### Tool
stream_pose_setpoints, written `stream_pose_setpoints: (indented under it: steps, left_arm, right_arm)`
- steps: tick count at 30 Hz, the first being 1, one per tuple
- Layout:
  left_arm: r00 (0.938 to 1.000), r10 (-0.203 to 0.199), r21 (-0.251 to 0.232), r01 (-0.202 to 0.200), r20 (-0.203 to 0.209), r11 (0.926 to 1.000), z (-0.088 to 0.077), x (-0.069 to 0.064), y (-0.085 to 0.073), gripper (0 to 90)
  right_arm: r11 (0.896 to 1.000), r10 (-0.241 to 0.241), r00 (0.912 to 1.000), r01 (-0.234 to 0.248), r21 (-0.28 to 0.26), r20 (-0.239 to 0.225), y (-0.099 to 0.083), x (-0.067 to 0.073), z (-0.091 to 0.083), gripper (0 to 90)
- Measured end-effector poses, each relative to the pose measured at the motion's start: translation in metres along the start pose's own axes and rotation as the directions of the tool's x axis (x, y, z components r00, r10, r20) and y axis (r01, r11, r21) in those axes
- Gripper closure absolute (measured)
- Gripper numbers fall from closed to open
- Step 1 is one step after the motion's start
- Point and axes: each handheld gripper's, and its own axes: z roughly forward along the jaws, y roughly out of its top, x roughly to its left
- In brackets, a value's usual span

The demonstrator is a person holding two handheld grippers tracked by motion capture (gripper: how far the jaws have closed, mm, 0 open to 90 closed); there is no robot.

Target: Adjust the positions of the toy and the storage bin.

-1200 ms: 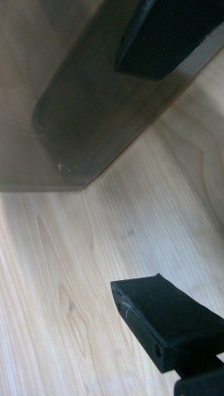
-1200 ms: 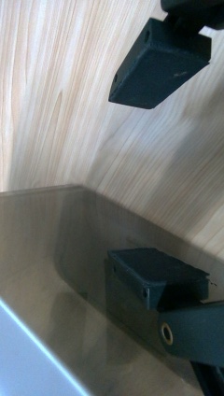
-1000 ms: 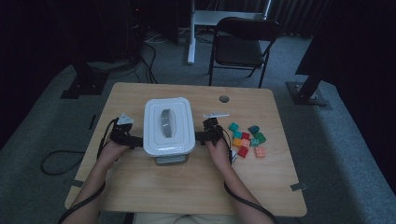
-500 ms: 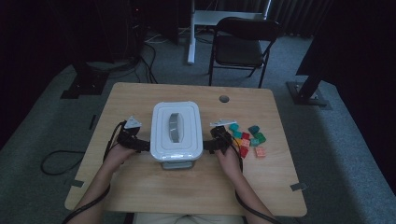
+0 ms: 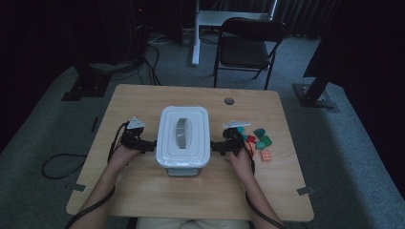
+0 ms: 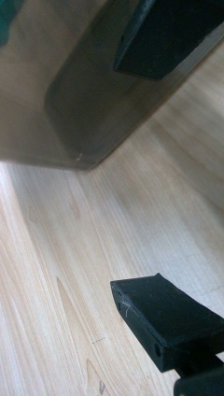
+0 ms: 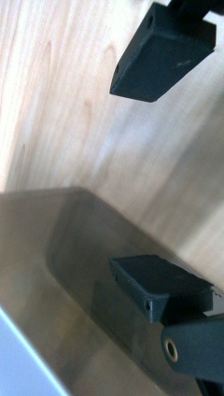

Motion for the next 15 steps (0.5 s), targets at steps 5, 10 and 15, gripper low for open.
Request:
stream_pose_setpoints:
  steps: [5, 10, 15]
  left_arm:
    - [0.9995, -0.016, 0.007, 0.016, 0.026, 0.9998, 0.006, 0.0, 0.007, 1.0]
    - [0.9997, -0.016, -0.008, 0.016, 0.021, 0.9998, 0.006, -0.002, 0.01, 4.4]
    - [0.9998, -0.012, -0.017, 0.012, 0.013, 0.9998, 0.003, -0.004, 0.01, 4.9]
  right_arm:
    - [0.999, 0.012, 0.9998, -0.012, 0.035, 0.014, 0.008, 0.001, 0.003, 16.7]
    - [0.999, 0.048, 0.9986, -0.047, 0.013, -0.025, 0.014, -0.003, 0.004, 16.4]
    - [0.998, 0.067, 0.9951, -0.067, 0.003, -0.073, 0.013, -0.004, 0.003, 18.2]
